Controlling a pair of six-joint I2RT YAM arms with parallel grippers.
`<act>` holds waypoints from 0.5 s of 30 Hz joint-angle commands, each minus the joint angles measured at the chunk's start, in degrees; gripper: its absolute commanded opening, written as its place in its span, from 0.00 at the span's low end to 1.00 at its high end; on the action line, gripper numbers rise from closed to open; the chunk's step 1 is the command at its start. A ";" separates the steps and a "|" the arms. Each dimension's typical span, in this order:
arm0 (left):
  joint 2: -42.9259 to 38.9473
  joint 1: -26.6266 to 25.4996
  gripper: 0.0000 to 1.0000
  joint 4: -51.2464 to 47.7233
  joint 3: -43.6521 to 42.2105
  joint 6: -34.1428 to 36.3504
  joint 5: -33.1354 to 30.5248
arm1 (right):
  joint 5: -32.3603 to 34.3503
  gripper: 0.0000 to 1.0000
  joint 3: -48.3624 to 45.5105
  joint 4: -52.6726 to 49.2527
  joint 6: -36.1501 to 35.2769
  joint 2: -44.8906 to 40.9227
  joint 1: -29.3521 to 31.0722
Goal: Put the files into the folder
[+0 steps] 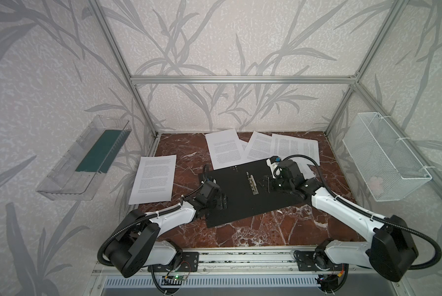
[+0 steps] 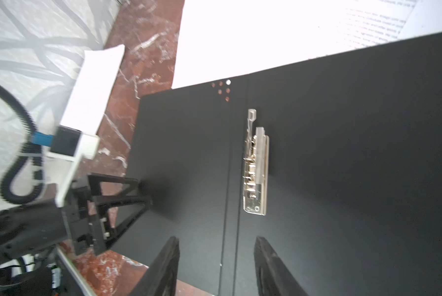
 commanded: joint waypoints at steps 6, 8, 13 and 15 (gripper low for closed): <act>-0.96 0.37 0.88 -4.39 -1.30 -1.48 7.96 | -1.35 0.80 0.91 -4.37 -3.55 5.14 0.22; -4.18 0.31 0.88 -5.17 -1.26 -3.01 6.23 | -1.69 0.84 1.90 -4.58 -3.72 6.08 0.22; -14.38 0.72 0.90 -10.13 -1.81 -4.95 -4.99 | -3.93 0.90 4.71 -4.58 -4.47 9.41 0.61; -17.06 2.35 0.91 -13.49 -0.85 -4.80 -8.82 | -4.09 0.91 5.64 -4.35 -4.71 10.60 1.07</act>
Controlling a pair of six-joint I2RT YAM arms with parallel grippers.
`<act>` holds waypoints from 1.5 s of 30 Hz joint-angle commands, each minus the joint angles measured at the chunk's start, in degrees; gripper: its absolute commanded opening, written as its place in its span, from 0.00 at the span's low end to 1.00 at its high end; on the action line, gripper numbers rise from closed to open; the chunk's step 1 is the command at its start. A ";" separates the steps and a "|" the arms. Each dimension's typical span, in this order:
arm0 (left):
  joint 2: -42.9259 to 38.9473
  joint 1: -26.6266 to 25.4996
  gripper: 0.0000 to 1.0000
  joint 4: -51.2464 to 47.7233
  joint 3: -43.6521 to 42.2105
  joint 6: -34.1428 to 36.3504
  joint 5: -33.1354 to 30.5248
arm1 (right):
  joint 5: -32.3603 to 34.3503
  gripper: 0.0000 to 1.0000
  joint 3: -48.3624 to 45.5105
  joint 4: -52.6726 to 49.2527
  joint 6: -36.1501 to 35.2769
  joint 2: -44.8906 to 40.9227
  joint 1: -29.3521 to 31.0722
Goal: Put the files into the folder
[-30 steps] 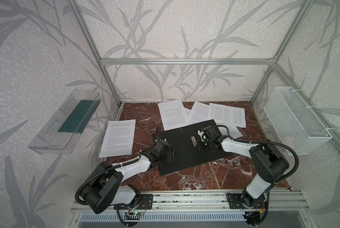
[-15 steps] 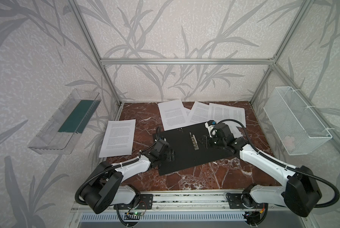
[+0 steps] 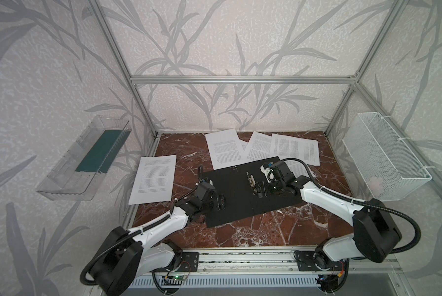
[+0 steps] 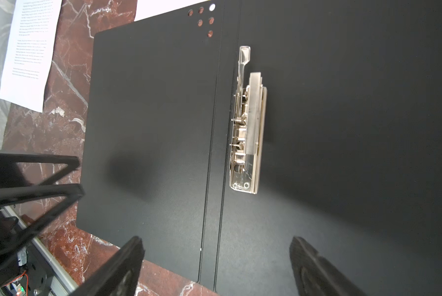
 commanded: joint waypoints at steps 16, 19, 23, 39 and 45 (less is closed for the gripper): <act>4.76 25.79 0.97 -1.89 5.70 4.30 -14.84 | 7.29 0.99 -16.30 19.66 1.90 -12.91 6.21; 7.30 27.95 0.97 -0.54 5.84 4.26 -13.40 | 6.81 0.99 -18.10 22.20 2.28 -14.12 6.21; 9.70 29.36 0.96 -0.25 6.23 4.40 -12.74 | 8.47 0.99 -19.40 23.94 1.48 -14.06 6.21; 14.10 33.58 0.95 -1.12 5.81 -1.38 -7.85 | 10.89 0.99 -16.89 21.62 -2.53 -9.74 8.49; 6.62 34.29 0.93 4.66 2.45 1.31 -7.41 | 6.71 0.99 -16.44 23.28 -1.61 -8.72 8.73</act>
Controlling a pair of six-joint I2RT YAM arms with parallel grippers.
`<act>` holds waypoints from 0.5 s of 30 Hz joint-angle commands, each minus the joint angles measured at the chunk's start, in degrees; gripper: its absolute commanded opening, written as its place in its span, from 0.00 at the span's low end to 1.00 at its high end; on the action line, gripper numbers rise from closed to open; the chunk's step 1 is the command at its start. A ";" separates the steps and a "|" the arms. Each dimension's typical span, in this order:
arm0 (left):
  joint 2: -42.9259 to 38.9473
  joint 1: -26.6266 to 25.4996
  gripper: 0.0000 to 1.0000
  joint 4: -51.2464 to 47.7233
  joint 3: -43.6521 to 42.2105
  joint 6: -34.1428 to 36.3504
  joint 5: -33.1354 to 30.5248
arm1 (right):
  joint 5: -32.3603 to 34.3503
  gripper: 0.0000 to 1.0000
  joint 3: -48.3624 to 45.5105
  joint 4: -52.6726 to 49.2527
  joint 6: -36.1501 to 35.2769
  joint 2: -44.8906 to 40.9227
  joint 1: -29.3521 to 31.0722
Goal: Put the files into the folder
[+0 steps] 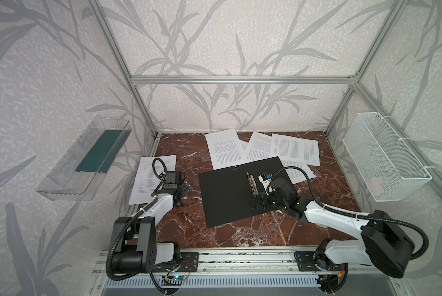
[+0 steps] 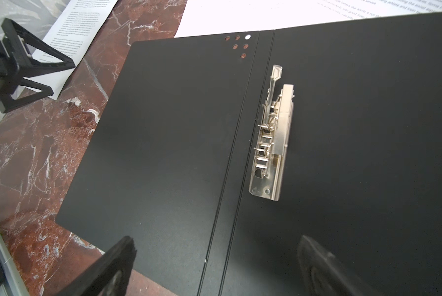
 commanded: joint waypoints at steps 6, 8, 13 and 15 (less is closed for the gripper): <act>-3.54 1.36 0.94 -0.78 3.95 -0.32 -8.37 | -6.51 0.99 5.36 2.68 1.56 6.86 1.62; 0.27 1.84 0.94 -0.63 6.48 -0.60 -7.55 | -8.38 0.99 7.02 3.22 2.59 8.17 2.05; 7.75 4.54 0.94 0.53 10.96 -1.04 -4.98 | -8.40 0.99 12.66 0.98 2.57 10.55 4.72; 9.81 6.88 0.94 1.63 12.02 -0.94 -2.85 | -7.83 0.99 15.09 -0.69 2.25 12.37 5.62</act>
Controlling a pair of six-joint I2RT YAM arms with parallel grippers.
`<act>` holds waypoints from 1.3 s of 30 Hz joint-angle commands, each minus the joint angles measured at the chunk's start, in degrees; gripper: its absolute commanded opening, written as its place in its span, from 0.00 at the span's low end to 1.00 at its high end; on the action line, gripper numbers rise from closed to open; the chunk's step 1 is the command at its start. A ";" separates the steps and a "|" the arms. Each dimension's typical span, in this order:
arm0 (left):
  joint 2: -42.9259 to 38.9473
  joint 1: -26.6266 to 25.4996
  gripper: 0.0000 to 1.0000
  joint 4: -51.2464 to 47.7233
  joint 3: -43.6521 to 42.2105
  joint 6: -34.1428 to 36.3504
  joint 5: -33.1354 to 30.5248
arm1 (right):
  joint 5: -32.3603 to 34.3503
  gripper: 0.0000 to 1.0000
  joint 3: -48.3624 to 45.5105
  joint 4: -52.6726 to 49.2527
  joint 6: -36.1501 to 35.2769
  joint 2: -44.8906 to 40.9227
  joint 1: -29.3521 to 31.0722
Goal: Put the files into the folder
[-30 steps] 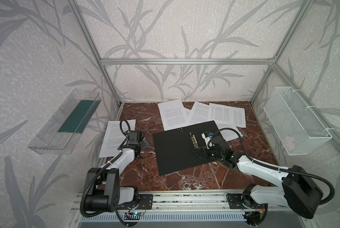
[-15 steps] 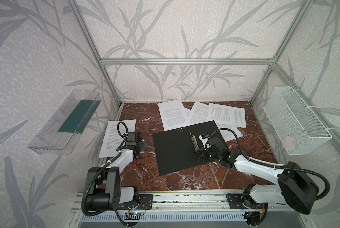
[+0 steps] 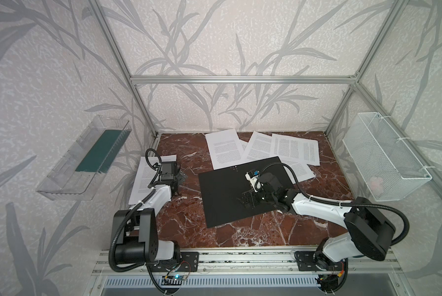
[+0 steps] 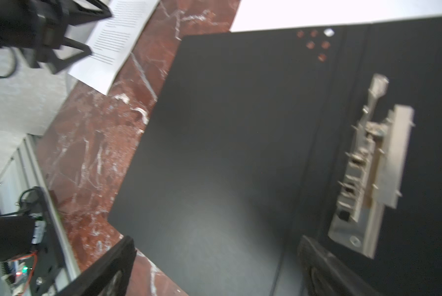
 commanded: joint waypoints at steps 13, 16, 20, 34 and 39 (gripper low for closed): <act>13.70 12.08 0.94 -1.99 7.02 -2.55 16.67 | -5.79 0.99 9.60 -2.07 1.40 8.60 1.24; 16.32 12.65 0.93 0.54 6.60 -2.67 22.73 | -5.36 0.99 8.53 -2.25 0.37 7.38 1.19; 19.23 12.05 0.89 6.77 4.14 -5.59 30.56 | -4.11 1.00 7.10 -2.76 -0.77 4.73 0.98; 11.87 -0.96 0.88 8.43 2.37 -6.69 29.94 | -2.58 1.00 2.82 -1.98 -1.03 1.63 -1.02; 1.75 -0.58 0.88 1.73 -0.18 -3.63 22.07 | -1.43 1.00 3.82 -3.61 -2.56 2.54 -0.97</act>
